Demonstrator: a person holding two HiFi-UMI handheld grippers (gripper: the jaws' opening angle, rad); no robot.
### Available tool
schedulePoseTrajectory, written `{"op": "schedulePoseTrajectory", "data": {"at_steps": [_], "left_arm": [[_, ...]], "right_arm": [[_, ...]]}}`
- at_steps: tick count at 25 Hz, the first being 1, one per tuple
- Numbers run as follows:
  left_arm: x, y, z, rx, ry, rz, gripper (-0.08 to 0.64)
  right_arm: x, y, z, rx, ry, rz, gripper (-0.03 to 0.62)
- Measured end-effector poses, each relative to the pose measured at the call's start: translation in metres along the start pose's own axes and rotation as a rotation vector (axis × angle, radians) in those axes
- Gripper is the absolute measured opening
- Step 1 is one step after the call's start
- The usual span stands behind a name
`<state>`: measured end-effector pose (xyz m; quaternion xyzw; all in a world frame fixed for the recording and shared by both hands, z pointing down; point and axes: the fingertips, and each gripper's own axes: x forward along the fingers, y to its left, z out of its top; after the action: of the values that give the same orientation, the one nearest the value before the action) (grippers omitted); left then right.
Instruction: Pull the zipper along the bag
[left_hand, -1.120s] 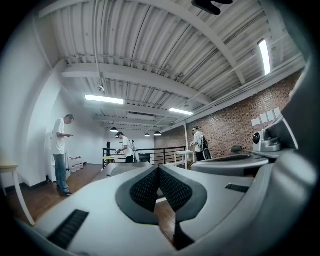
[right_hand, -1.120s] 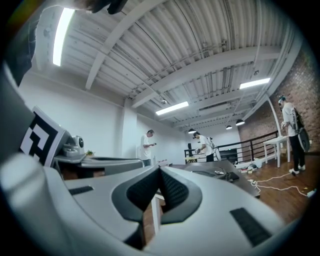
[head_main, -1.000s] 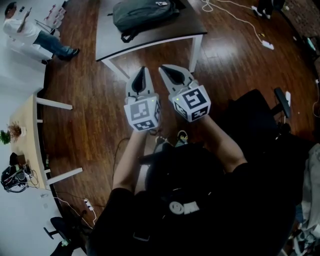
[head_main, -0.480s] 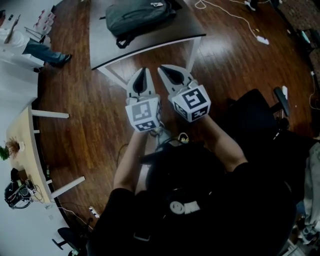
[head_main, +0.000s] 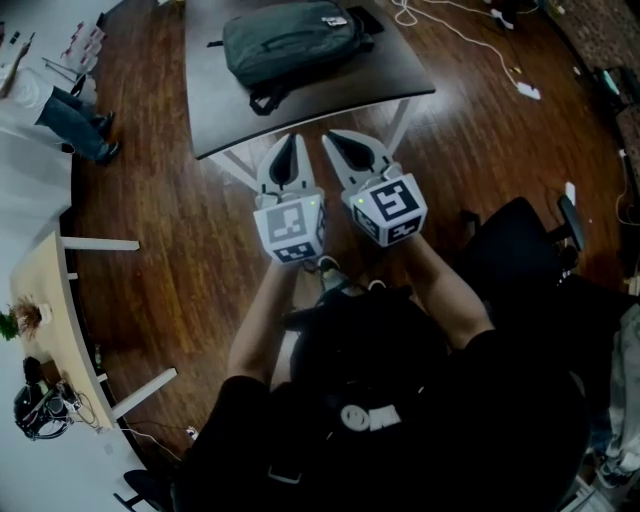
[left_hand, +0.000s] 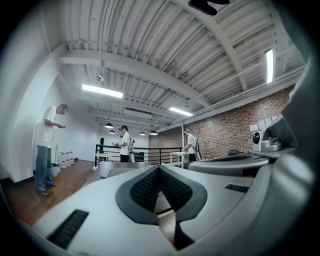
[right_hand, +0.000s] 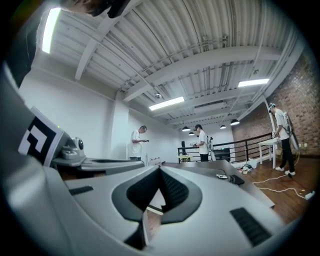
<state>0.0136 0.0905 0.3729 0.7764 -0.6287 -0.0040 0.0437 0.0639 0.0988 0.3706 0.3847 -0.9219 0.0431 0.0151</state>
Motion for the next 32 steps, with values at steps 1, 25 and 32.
{"op": "schedulePoseTrajectory", "data": {"at_steps": [1, 25, 32], "left_arm": [[0.003, 0.007, 0.001, -0.003, -0.002, -0.001, 0.005], [0.089, 0.057, 0.000, -0.012, 0.013, 0.033, 0.005], [0.149, 0.060, 0.001, -0.016, 0.028, 0.076, 0.005]], "right_arm": [[0.007, 0.001, 0.001, -0.004, 0.001, -0.004, 0.011], [0.093, -0.045, 0.001, 0.004, 0.020, 0.025, 0.011], [0.125, -0.093, 0.000, 0.024, 0.028, 0.082, 0.011]]}}
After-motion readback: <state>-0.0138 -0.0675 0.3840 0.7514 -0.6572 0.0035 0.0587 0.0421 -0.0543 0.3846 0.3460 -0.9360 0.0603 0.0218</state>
